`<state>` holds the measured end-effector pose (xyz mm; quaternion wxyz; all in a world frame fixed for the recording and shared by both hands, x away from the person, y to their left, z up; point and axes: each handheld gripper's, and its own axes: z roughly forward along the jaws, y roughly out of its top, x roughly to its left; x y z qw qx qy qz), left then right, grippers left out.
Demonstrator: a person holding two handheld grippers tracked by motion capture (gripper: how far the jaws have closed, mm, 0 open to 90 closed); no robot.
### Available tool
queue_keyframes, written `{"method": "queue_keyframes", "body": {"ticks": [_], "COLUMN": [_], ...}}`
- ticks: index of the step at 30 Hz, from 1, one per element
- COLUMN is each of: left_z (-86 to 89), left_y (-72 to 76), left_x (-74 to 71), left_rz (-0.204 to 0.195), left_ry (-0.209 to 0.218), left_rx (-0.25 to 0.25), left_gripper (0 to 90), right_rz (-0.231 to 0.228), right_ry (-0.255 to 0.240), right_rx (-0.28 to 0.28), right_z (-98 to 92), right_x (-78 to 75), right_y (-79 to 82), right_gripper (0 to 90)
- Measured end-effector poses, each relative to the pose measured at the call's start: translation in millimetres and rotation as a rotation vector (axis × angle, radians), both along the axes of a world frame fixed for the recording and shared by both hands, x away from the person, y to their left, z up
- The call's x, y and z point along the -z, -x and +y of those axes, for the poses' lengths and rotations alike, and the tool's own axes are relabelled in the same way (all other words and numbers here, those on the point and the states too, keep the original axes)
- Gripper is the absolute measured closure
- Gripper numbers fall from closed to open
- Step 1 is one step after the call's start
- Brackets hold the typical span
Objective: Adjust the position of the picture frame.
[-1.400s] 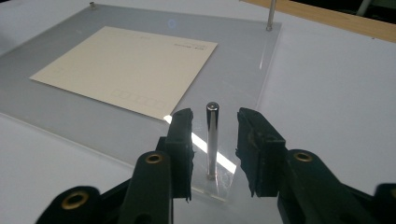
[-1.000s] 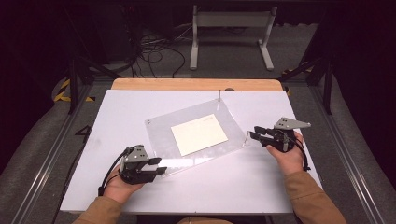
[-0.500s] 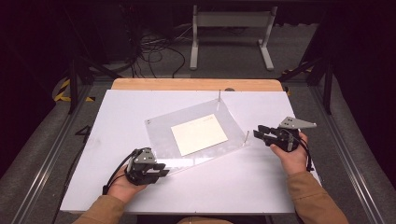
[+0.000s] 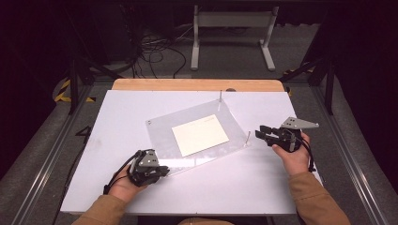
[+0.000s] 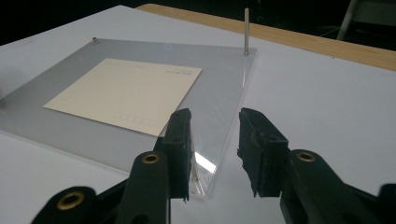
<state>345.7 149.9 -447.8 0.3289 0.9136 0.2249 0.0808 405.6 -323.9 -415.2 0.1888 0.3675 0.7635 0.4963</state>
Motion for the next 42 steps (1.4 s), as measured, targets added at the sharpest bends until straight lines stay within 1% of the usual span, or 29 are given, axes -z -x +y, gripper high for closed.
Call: {"method": "queue_keyframes", "body": {"ticks": [1,4,6,8,9,10,13,16,18,20,23,25,27,29,30,34,35,36,37,38,39,40,41,42], "left_z": [-2.8,-10.2,-12.9,-13.6,-14.4,-15.3,-19.1,-22.9,-24.8,-24.1,-22.6,-23.7,-24.9,-26.1,-27.0,-36.3,-40.9,-44.7,-49.5,-49.5,-56.7,-60.2,-63.8,-68.7], "left_y": [-2.0,-5.1,-6.8,-8.8,-9.2,-9.5,-10.6,-12.2,-12.8,-12.8,-12.3,-11.0,-10.0,-8.5,-7.6,-2.0,0.9,2.7,5.6,5.6,9.7,11.7,14.1,16.3], "left_x": [-2.9,-8.5,-10.3,-11.3,-11.5,-12.2,-14.4,-16.6,-17.7,-17.8,-16.6,-17.1,-17.2,-16.5,-16.3,-16.7,-17.2,-17.0,-17.4,-17.4,-17.7,-17.4,-17.7,-17.6], "left_rz": [0.009,0.028,0.039,0.054,0.054,0.065,0.070,0.085,0.083,0.081,0.074,0.067,0.060,0.062,0.071,0.077,0.077,0.076,0.081,0.081,0.079,0.085,0.082,0.085], "left_ry": [-0.032,-0.101,-0.120,-0.127,-0.129,-0.138,-0.171,-0.201,-0.218,-0.218,-0.202,-0.212,-0.217,-0.204,-0.195,-0.193,-0.200,-0.195,-0.199,-0.199,-0.200,-0.195,-0.197,-0.193], "left_rx": [0.010,0.025,0.028,0.030,0.024,0.029,0.030,0.031,0.036,0.044,0.050,0.052,0.066,0.075,0.087,0.145,0.167,0.188,0.204,0.204,0.231,0.247,0.257,0.279], "left_gripper": [81.9,82.0,82.0,82.0,82.0,82.0,82.1,82.6,82.9,83.0,83.1,83.1,83.1,83.1,83.1,83.2,83.1,83.1,83.2,83.1,83.2,83.2,83.2,83.3], "right_rz": [-0.003,-0.005,-0.003,0.001,0.002,0.003,-0.001,-0.002,-0.005,-0.006,-0.003,-0.003,-0.004,-0.005,-0.006,-0.009,-0.009,-0.009,-0.010,-0.010,-0.012,-0.011,-0.008,-0.010], "right_ry": [-0.001,-0.010,-0.012,-0.012,-0.010,-0.011,-0.009,-0.014,-0.014,-0.015,-0.018,-0.019,-0.022,-0.025,-0.025,-0.029,-0.029,-0.032,-0.034,-0.034,-0.039,-0.041,-0.045,-0.045], "right_rx": [0.000,0.004,0.006,0.008,0.009,0.009,0.009,0.011,0.014,0.014,0.017,0.021,0.023,0.027,0.029,0.035,0.037,0.039,0.042,0.042,0.044,0.046,0.047,0.047], "right_z": [-0.5,-1.9,-2.4,-2.5,-2.6,-2.6,-2.4,-3.2,-4.5,-5.6,-6.8,-7.7,-8.8,-10.4,-11.2,-14.6,-15.4,-16.6,-17.6,-17.6,-19.8,-20.3,-20.7,-21.3], "right_x": [-0.5,-1.8,-1.9,-1.5,-1.3,-1.3,-2.1,-3.0,-3.4,-3.5,-3.5,-3.8,-4.1,-4.6,-4.8,-5.5,-5.7,-6.0,-6.4,-6.4,-6.9,-7.0,-7.3,-7.4], "right_y": [-0.3,-0.3,-0.1,-0.1,-0.1,-0.1,0.3,0.7,0.8,0.8,0.9,0.9,0.9,1.1,1.3,2.1,2.2,2.5,2.6,2.6,3.1,3.4,3.8,3.9], "right_gripper": [63.9,63.6,63.4,63.2,63.1,63.0,62.8,62.6,62.6,62.5,62.5,62.5,62.5,62.5,62.4,62.4,62.4,62.3,62.4,62.4,62.4,62.3,62.3,62.3]}}
